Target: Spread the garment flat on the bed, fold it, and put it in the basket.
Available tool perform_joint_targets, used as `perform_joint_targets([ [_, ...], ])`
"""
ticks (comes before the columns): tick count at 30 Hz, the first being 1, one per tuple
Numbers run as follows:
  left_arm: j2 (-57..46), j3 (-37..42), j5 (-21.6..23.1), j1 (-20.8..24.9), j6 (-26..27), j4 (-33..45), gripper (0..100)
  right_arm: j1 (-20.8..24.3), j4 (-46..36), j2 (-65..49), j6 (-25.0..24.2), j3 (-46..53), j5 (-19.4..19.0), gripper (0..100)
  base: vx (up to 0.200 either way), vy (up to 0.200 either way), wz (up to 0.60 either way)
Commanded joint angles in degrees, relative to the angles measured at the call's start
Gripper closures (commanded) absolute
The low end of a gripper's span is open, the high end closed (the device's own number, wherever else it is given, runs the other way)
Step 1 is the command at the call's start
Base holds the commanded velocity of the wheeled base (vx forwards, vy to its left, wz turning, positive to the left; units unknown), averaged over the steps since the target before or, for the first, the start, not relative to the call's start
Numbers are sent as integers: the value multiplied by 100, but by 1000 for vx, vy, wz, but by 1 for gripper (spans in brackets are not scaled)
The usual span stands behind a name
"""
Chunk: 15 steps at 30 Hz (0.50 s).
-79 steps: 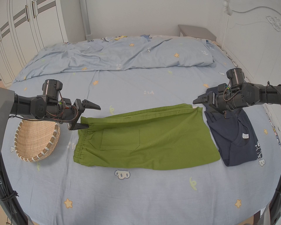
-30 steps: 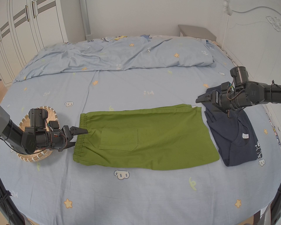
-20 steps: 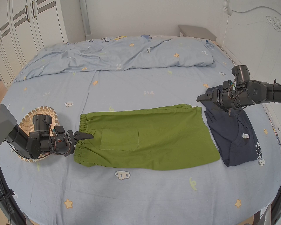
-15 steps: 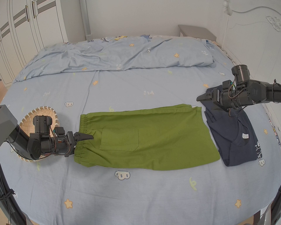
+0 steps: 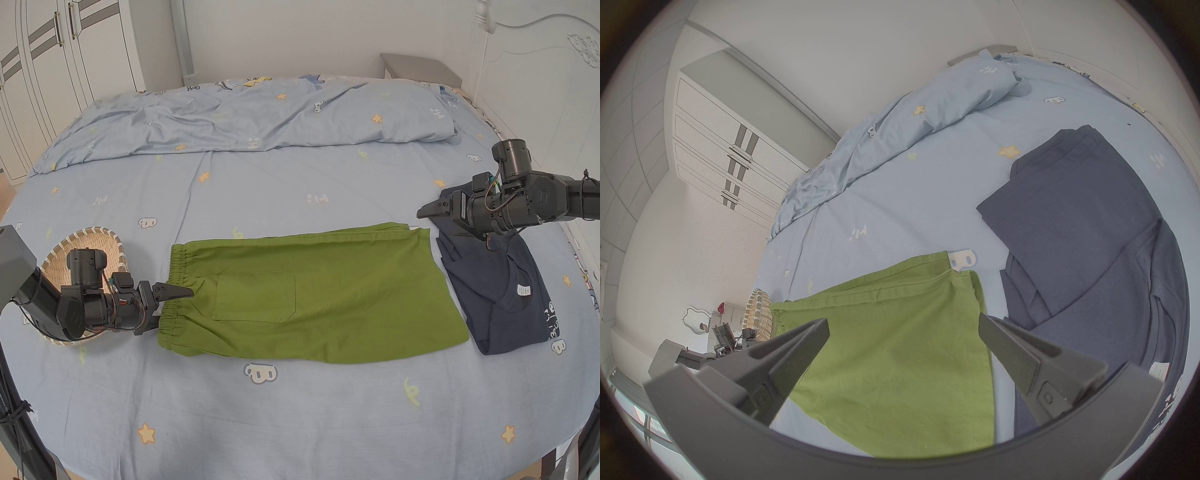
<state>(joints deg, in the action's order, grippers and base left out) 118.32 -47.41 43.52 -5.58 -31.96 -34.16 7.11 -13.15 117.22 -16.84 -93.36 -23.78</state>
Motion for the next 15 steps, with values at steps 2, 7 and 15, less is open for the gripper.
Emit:
perform_joint_targets([
  [2, 191, -23, -10, 75, -3, -126, 0, 10, -3, 11, 5, 19, -3, 0, 0, 0, 0],
  [7, 262, -49, 183, 145, -56, -197, 0, 19, -3, 11, 5, 37, 5, 0, 0, 0, 0],
  [15, 218, -40, 535, 40, -82, -170, 100, 45, -3, 11, 5, 54, -3, 0, 0, 0, 0],
])
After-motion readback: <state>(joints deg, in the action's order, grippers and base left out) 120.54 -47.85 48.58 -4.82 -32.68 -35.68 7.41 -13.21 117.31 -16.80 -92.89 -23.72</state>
